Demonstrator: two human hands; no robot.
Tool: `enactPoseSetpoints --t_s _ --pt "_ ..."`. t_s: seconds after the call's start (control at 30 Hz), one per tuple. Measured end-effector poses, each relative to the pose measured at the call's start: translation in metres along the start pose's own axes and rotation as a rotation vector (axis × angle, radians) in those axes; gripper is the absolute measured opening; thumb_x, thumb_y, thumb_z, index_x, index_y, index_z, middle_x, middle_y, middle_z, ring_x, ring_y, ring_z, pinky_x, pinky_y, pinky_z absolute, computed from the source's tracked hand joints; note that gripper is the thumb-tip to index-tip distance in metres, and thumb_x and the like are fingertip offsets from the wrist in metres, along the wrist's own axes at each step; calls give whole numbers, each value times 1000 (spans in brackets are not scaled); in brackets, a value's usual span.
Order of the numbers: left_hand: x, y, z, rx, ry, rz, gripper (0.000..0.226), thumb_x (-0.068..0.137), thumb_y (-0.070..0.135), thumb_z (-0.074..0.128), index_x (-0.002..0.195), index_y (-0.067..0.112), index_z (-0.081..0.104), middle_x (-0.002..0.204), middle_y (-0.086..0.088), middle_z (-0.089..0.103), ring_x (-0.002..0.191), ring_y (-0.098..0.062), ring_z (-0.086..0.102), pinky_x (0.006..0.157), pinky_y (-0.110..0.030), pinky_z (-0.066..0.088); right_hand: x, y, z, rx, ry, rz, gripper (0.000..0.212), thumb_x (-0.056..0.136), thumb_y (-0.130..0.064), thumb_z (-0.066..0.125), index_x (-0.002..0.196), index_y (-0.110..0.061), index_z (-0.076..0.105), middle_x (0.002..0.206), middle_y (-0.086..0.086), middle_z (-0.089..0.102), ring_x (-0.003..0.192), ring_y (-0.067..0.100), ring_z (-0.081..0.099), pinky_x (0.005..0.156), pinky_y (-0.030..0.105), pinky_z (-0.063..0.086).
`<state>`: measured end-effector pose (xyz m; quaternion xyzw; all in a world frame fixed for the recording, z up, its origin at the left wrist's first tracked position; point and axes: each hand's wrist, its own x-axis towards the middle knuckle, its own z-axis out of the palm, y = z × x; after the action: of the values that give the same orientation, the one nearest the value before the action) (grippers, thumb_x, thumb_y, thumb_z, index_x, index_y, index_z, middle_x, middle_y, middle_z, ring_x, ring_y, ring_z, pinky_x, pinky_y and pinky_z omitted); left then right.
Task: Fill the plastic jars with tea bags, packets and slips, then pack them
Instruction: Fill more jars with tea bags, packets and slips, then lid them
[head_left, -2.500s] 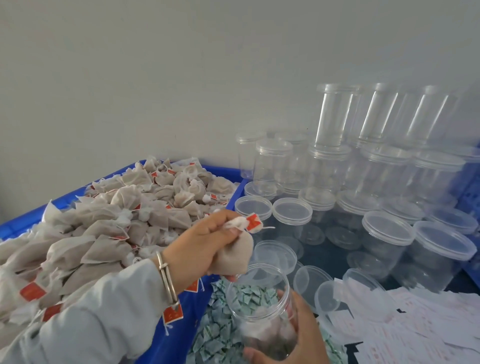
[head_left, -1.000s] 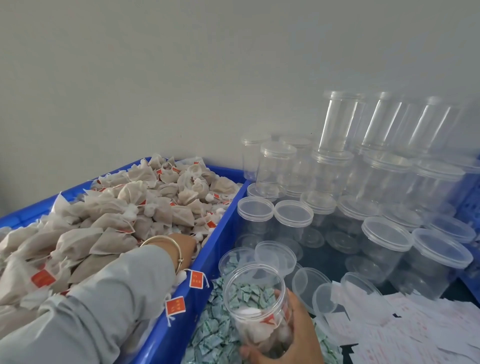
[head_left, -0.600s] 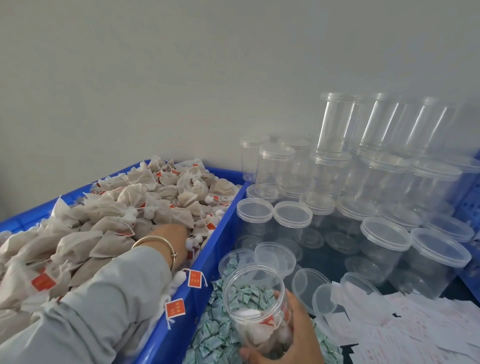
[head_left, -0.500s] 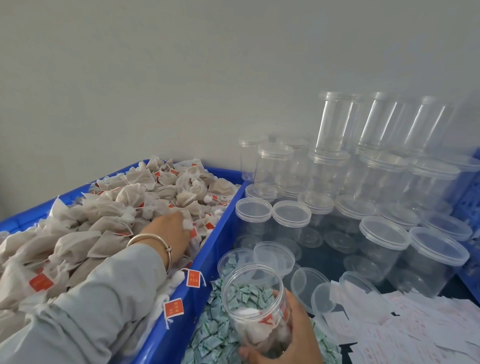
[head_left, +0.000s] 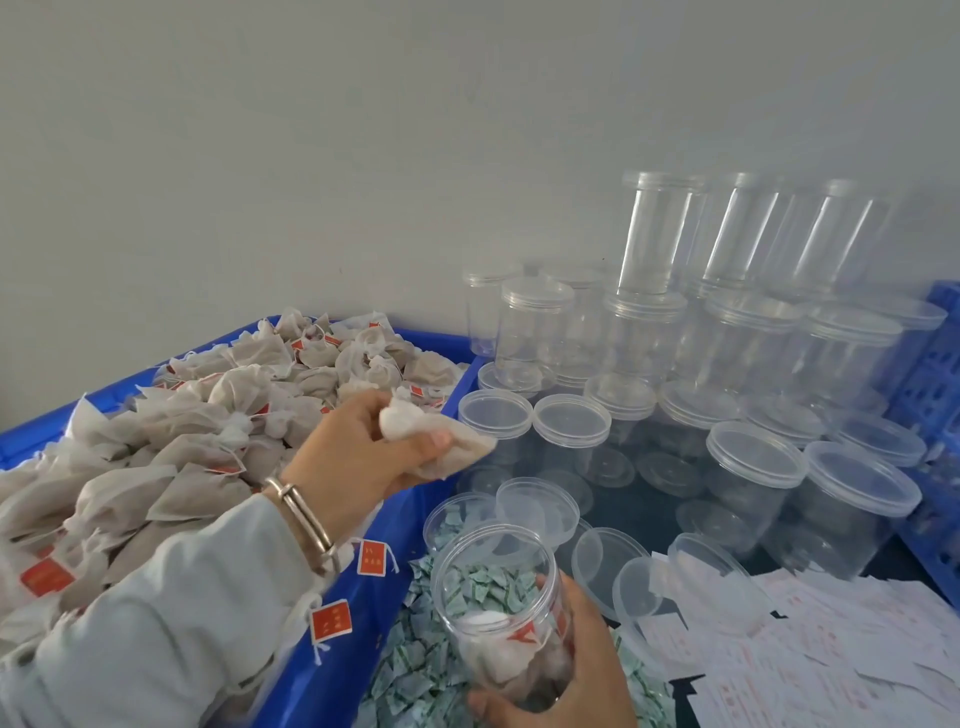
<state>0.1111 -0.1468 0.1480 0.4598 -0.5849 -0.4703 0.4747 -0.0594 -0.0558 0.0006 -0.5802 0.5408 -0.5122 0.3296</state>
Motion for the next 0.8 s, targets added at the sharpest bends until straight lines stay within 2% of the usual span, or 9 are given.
enactPoseSetpoints --t_s 0.07,0.17,0.23,0.33,0.43,0.53,0.6,0.7,0.8 --pt "-8 -1 4 118 -113 82 43 48 38 74 88 26 66 85 1 71 76 -12 68 65 -23 57 1 -2 0 -5 -5 -9 104 36 -58 91 128 -52 42 126 -20 57 116 -3 55 98 27 45" --pt "-18 -5 13 362 -317 221 26 66 25 79 84 41 69 88 13 69 75 -9 64 67 -17 53 1 -2 -1 7 17 17 109 36 -42 92 133 -40 43 127 -16 57 118 -1 54 99 29 45" --pt "-22 -12 19 590 -406 314 24 76 17 75 82 39 68 86 18 67 81 0 62 71 -12 50 0 -6 -1 8 17 30 106 38 -39 87 135 -31 45 126 -15 58 117 -1 54 100 30 45" --pt "-27 -20 29 772 -561 411 22 77 13 70 90 30 70 92 17 64 90 3 58 82 -14 46 4 -13 6 31 58 27 84 43 -41 73 124 -23 55 118 -10 62 114 4 56 99 34 45" --pt "-26 -23 33 749 -574 413 19 78 12 69 91 26 71 95 14 66 92 0 58 86 -19 46 10 -12 10 0 74 62 75 44 -53 59 116 -28 59 111 -10 63 111 6 58 96 33 46" --pt "-24 -26 32 741 -555 418 17 78 15 69 90 27 70 92 15 65 90 -1 59 83 -18 47 6 4 13 -70 81 -5 83 48 -45 73 128 -43 49 125 -19 57 115 -1 55 93 28 49" --pt "-25 -26 32 760 -535 413 17 80 19 67 93 31 67 88 20 61 87 3 56 78 -10 45 3 17 14 -140 120 -17 97 43 -45 81 132 -50 41 130 -24 53 116 -3 54 90 29 50" --pt "-25 -25 33 803 -567 389 17 84 32 63 101 35 63 84 23 59 84 7 54 73 -6 42 5 36 17 -203 135 -22 110 37 -54 85 136 -49 37 133 -25 51 117 -4 54 85 30 53" --pt "-24 -24 31 838 -626 368 24 89 45 56 111 37 58 88 18 61 81 3 55 72 -9 44 5 42 20 -253 154 -39 105 43 -55 82 137 -47 37 135 -24 49 117 -5 53 88 27 52"
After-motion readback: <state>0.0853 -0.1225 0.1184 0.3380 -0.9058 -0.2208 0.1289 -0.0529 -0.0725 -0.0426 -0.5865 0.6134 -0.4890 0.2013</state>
